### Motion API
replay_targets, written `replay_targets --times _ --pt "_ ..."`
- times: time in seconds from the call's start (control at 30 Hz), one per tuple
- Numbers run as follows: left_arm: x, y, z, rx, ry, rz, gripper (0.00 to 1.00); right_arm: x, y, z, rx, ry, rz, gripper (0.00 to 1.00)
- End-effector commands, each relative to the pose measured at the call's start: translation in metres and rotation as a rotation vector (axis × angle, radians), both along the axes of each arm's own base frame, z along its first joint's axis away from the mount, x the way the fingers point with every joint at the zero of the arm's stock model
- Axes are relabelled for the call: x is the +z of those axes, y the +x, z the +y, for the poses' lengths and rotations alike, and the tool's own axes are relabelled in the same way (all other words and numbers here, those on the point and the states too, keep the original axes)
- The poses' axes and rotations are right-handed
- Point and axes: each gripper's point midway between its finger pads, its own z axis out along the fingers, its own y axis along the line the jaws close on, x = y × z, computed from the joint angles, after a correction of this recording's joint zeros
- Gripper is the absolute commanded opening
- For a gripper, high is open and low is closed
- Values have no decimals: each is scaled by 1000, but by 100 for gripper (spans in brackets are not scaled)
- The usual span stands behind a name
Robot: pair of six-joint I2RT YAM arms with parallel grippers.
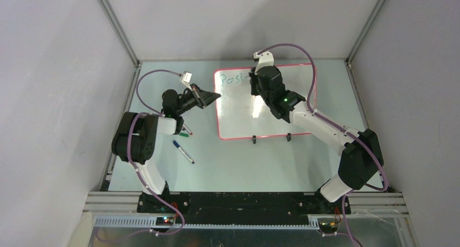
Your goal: Write a sentence on the whiteboard
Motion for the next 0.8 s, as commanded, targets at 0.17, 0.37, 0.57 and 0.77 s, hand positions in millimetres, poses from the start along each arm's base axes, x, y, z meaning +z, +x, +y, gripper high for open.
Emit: replay_targets --times 0.17,0.37,0.57,0.77 --pt "7 3 0 26 49 -87 0 18 6 -12 -50 13 -35 0" --pt "6 3 0 27 50 -85 0 46 1 -8 -13 27 -111 0" --pt "6 3 0 27 50 -85 0 59 -3 -2 22 51 -141 0" --pt "7 3 0 26 49 -86 0 57 1 5 35 52 -132 0"
